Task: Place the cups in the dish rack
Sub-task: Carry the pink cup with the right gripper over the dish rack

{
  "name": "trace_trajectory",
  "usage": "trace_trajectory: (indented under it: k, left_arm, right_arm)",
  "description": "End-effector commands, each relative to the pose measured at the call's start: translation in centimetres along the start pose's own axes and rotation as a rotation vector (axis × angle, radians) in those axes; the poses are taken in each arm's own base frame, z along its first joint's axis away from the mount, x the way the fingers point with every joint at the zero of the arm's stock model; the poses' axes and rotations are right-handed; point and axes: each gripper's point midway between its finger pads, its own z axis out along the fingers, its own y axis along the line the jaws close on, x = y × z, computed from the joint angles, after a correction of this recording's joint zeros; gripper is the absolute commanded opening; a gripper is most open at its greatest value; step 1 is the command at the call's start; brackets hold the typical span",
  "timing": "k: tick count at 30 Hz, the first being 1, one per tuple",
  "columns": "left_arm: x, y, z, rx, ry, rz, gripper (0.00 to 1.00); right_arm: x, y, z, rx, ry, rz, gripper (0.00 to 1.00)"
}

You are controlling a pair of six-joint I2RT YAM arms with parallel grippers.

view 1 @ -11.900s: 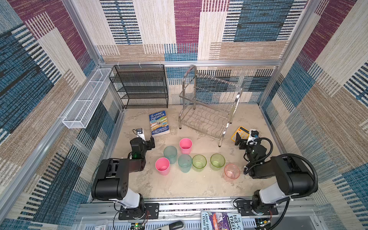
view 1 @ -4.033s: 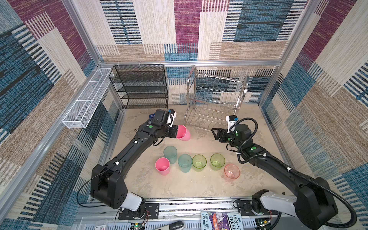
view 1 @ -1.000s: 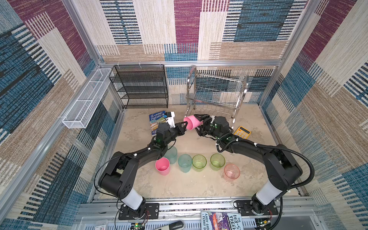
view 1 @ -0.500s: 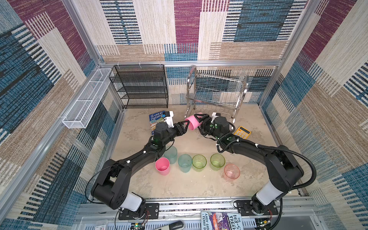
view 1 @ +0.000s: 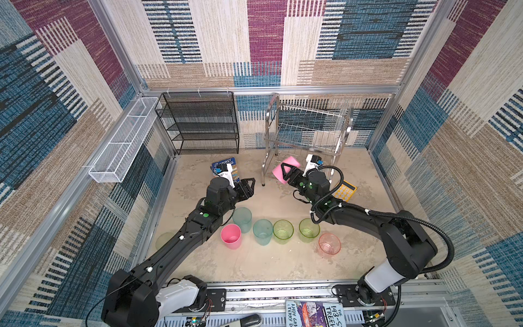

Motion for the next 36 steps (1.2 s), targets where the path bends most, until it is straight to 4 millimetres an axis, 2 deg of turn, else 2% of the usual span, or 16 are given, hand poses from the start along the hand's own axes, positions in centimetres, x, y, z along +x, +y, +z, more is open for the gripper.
trace_trajectory:
  k: [1,12,18,27,36]
  left_arm:
    - [0.6,1.5,-1.6,-0.095,0.05,0.061,0.7]
    - [-0.6,0.9,-6.1,-0.141,0.094,0.194,0.72]
    - [-1.2,0.7,-7.8,-0.151,0.098,0.241,0.72]
    - [-2.2,0.4,-8.8,-0.148,0.075,0.266,0.71]
    - [-2.4,1.0,-9.0,-0.144,0.053,0.255,0.71]
  right_arm:
    - [-1.4,0.4,0.1,-0.013,-0.089,-0.146,0.68]
    - [-1.3,-2.0,1.1,0.07,-0.164,-0.322,0.7]
    - [-0.7,-3.5,2.3,0.13,-0.176,-0.409,0.71]
    - [-0.3,-5.3,4.1,0.216,-0.187,-0.541,0.73]
    - [-0.7,-7.7,4.9,0.305,-0.2,-0.627,0.73]
